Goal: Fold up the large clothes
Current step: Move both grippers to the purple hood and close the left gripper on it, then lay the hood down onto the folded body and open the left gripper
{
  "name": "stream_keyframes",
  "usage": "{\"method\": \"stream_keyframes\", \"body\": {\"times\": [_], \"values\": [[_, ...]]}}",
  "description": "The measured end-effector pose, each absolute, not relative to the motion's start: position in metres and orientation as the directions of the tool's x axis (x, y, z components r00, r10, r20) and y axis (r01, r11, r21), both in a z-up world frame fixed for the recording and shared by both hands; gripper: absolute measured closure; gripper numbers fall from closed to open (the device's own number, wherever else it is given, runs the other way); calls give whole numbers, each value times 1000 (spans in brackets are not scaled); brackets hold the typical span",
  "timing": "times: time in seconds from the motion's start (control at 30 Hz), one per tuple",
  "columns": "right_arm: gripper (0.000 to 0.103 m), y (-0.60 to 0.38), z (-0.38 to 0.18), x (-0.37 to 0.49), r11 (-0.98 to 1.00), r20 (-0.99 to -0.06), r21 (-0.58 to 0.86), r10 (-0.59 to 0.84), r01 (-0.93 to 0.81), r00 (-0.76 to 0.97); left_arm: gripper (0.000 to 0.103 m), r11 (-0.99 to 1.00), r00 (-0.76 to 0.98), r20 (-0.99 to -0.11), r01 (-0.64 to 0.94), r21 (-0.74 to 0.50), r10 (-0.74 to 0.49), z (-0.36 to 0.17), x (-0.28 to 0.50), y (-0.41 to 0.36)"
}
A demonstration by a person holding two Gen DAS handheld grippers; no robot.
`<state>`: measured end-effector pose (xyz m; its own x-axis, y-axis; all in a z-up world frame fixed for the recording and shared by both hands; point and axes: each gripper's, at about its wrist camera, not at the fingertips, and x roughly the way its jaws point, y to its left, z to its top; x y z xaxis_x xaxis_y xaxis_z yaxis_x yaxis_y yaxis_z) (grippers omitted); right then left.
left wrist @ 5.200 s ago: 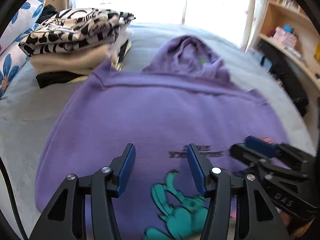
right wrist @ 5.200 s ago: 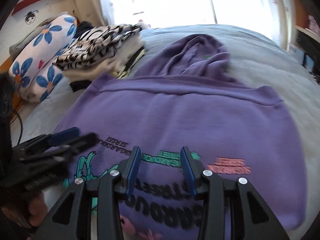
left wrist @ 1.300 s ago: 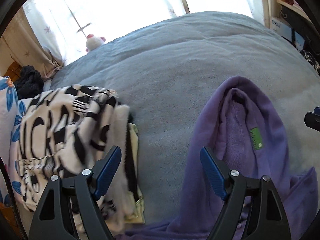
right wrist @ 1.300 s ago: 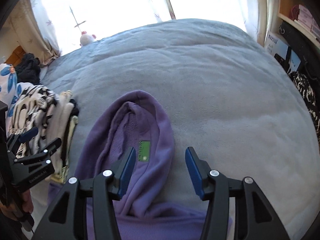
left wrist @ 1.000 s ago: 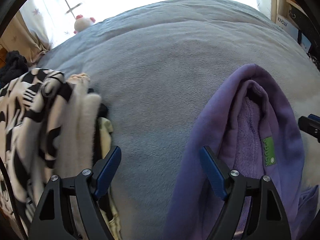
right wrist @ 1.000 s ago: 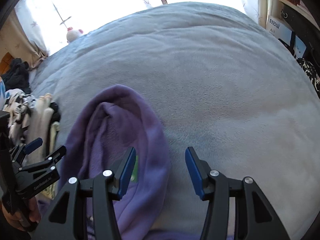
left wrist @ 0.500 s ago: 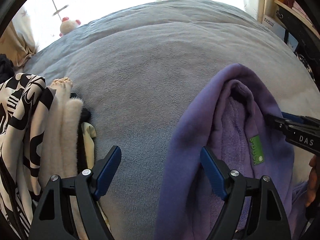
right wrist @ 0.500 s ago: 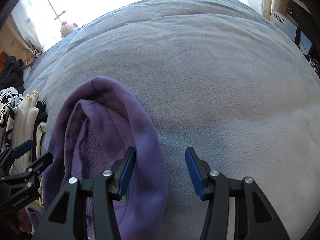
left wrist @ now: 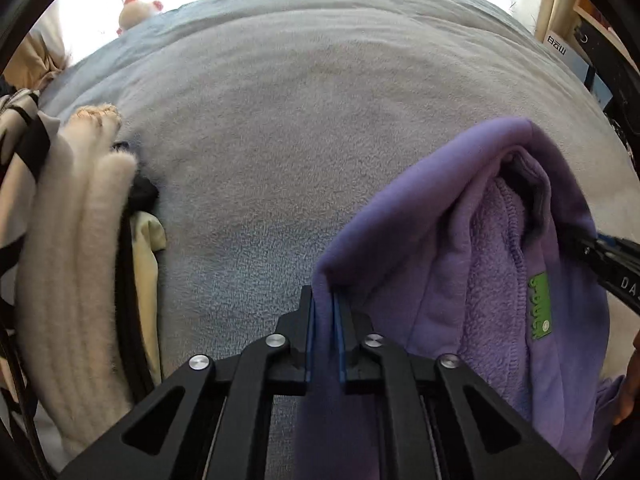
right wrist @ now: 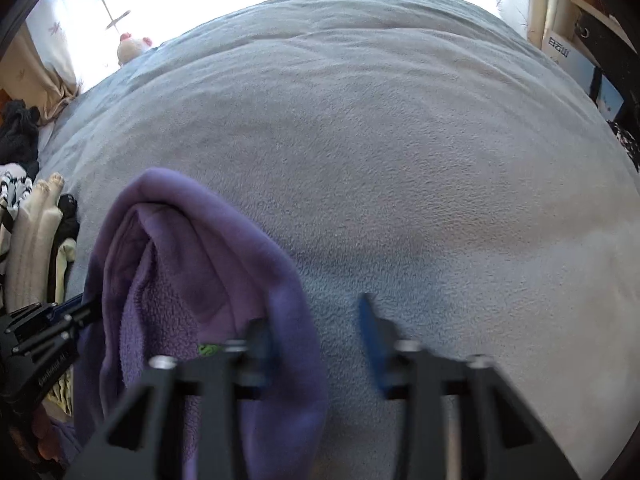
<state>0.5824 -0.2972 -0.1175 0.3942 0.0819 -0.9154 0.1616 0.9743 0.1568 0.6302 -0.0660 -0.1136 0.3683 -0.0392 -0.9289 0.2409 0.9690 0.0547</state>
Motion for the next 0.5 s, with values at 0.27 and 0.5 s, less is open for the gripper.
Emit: {"method": "stream_keyframes", "body": {"times": [0.27, 0.5], "values": [[97, -290, -70, 549, 984, -871, 141, 74, 104, 486, 100, 977, 440, -896, 212, 37, -62, -62, 604, -41], [97, -271, 31, 465, 989, -768, 148, 133, -29, 626, 100, 967, 497, -859, 253, 6, -124, 25, 527, -8]]}}
